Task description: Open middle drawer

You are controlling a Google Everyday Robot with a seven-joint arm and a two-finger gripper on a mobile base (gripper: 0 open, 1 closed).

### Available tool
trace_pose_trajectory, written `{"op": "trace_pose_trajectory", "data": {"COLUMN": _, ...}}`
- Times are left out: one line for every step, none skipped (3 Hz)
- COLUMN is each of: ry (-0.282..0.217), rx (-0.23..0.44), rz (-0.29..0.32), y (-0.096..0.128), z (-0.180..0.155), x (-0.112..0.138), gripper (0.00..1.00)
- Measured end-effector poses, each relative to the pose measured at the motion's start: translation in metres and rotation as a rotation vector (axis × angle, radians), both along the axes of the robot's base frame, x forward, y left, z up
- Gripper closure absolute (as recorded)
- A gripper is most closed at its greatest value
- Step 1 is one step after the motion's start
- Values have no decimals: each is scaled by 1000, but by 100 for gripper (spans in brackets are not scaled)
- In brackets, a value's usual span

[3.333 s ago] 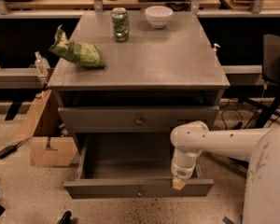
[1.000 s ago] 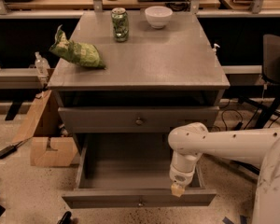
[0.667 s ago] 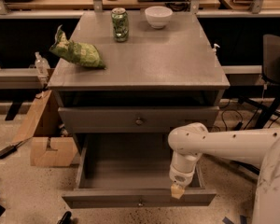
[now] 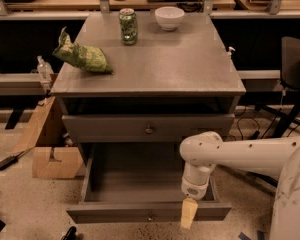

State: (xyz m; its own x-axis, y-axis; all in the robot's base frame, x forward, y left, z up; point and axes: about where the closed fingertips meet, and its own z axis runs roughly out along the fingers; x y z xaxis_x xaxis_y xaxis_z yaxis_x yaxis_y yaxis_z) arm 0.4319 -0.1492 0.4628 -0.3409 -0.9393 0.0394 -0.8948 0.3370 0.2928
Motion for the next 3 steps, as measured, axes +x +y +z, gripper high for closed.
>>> {"op": "trace_pose_trajectory", "data": {"ry": -23, "rx": -44, "rz": 35, "y": -3, "z": 23, "x": 15, "gripper": 19}}
{"op": "trace_pose_trajectory", "data": {"ry": -71, "rx": -44, "rz": 66, "y": -12, "z": 31, "x": 40, "gripper": 42}}
{"op": "trace_pose_trajectory", "data": {"ry": -152, "rx": -3, "rz": 106, "y": -24, "z": 26, "x": 57, "gripper": 65}}
